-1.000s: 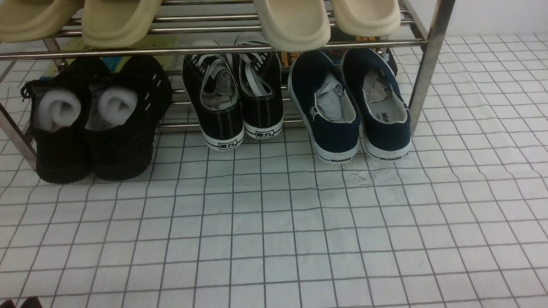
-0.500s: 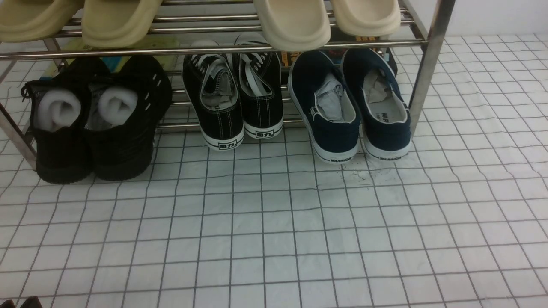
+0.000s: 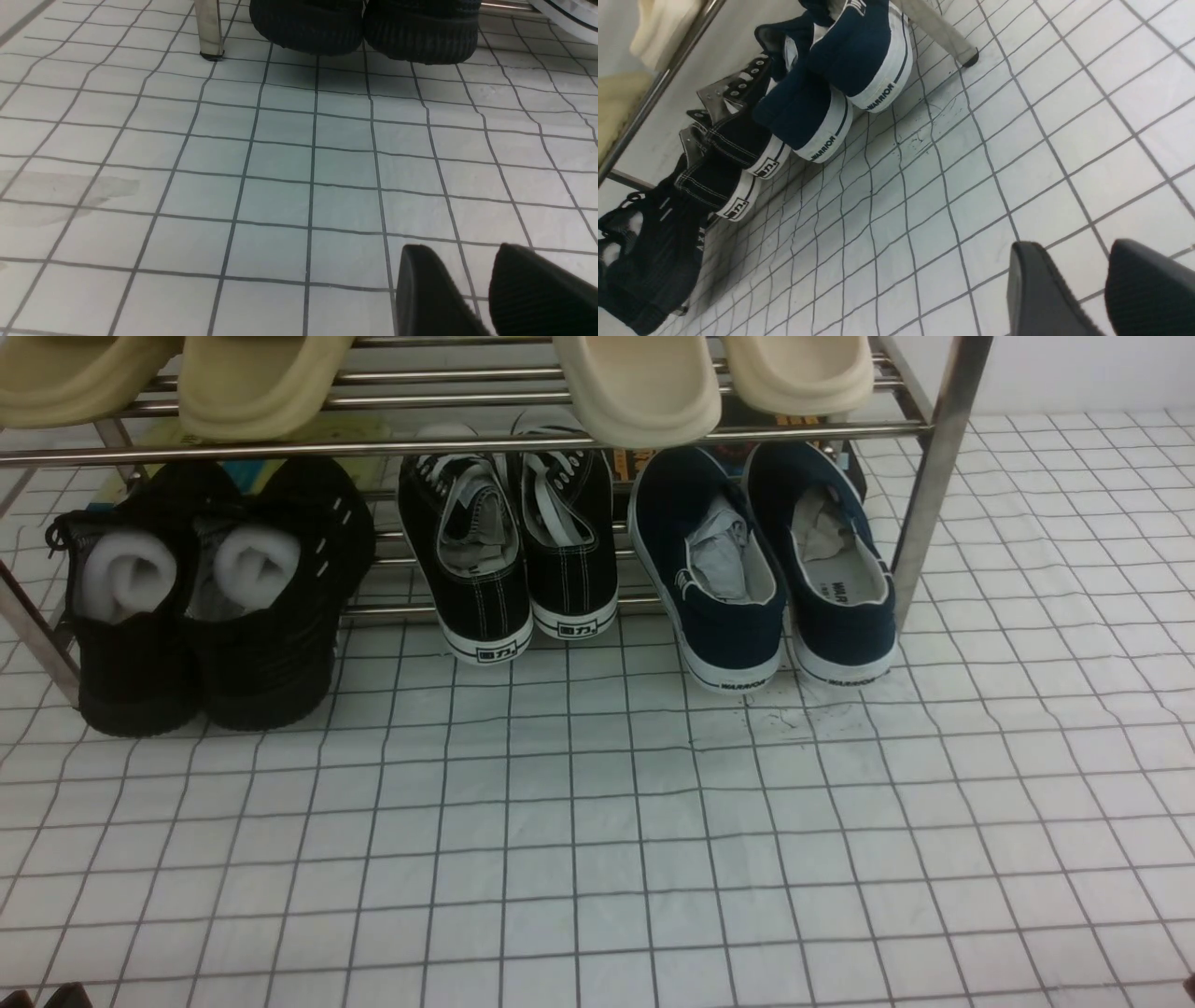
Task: Take the shoes off the shelf with your hand from the white checkered tablecloth.
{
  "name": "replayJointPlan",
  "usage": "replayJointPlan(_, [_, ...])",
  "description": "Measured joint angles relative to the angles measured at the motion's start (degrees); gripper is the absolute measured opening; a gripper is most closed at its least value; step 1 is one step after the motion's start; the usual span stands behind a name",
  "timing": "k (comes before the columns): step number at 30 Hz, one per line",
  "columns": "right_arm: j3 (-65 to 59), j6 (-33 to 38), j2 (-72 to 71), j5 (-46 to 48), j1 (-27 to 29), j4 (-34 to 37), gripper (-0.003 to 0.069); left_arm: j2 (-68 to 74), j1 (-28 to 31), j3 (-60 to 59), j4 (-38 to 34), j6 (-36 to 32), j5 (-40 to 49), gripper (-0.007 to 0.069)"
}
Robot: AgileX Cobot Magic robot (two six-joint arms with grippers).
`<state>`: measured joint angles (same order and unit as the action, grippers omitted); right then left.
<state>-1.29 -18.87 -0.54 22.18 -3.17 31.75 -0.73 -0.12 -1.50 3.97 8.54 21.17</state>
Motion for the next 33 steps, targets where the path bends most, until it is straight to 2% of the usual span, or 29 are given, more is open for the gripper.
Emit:
replayJointPlan(3, [0.0, 0.3, 0.0, -1.3, 0.0, 1.1, 0.0227, 0.0, 0.0, 0.0, 0.0, 0.0, 0.0, 0.024])
replayJointPlan(8, [6.6, 6.4, 0.4, -5.0, 0.0, -1.4, 0.0117, 0.0, 0.0, 0.0, 0.0, 0.0, 0.0, 0.024])
replayJointPlan(10, [15.5, 11.8, 5.5, -4.1, 0.0, -6.5, 0.0008, 0.0, 0.0, 0.0, 0.0, 0.0, 0.0, 0.024])
replayJointPlan(11, [15.5, 11.8, 5.5, -3.7, 0.0, -6.9, 0.0004, 0.0, 0.0, 0.0, 0.0, 0.0, 0.0, 0.024])
replayJointPlan(13, [22.7, 12.9, 13.5, 3.5, 0.0, -11.8, -0.001, 0.0, 0.0, 0.0, 0.0, 0.0, 0.0, 0.024])
replayJointPlan(16, [30.2, 12.1, 27.5, 21.9, 0.0, -16.7, -0.0002, 0.0, 0.0, 0.0, 0.0, 0.0, 0.0, 0.024])
replayJointPlan(17, [30.6, 12.0, 27.5, 23.1, 0.0, -16.8, -0.0001, 0.0, 0.0, 0.0, 0.0, 0.0, 0.0, 0.024])
replayJointPlan(19, [35.2, 12.5, 40.0, 34.1, 0.0, -17.5, 0.0008, 0.0, 0.0, 0.0, 0.0, 0.0, 0.0, 0.024])
replayJointPlan(20, [36.4, 14.0, 43.9, 35.9, 0.0, -16.7, 0.0013, 0.0, 0.0, 0.0, 0.0, 0.0, 0.0, 0.024])
replayJointPlan(22, [38.3, 17.8, 49.4, 37.0, 0.0, -13.4, 0.0023, 0.0, 0.0, 0.0, 0.0, 0.0, 0.0, 0.024])
replayJointPlan(26, [43.5, 33.0, 59.9, 37.0, -0.9, 1.0, 0.0079, 0.0, 0.0, 0.0, 0.0, 0.0, 0.0, 0.024])
replayJointPlan(27, [43.9, 33.7, 59.9, 36.9, -1.0, 1.0, 0.0083, 0.0, 0.0, 0.0, 0.0, 0.0, 0.0, 0.024])
replayJointPlan(28, [46.3, 37.9, 62.6, 36.8, -2.3, 4.9, 0.0118, 0.0, 0.0, 0.0, 0.0, 0.0, 0.0, 0.024])
replayJointPlan(31, [53.3, 41.2, 69.0, 35.7, -6.7, 7.0, 0.0218, 0.0, 0.0, 0.0, 0.0, 0.0, 0.0, 0.024])
replayJointPlan(33, [56.3, 41.1, 71.7, 35.2, -8.7, 6.5, 0.025, 0.0, 0.0, 0.0, 0.0, 0.0, 0.0, 0.024])
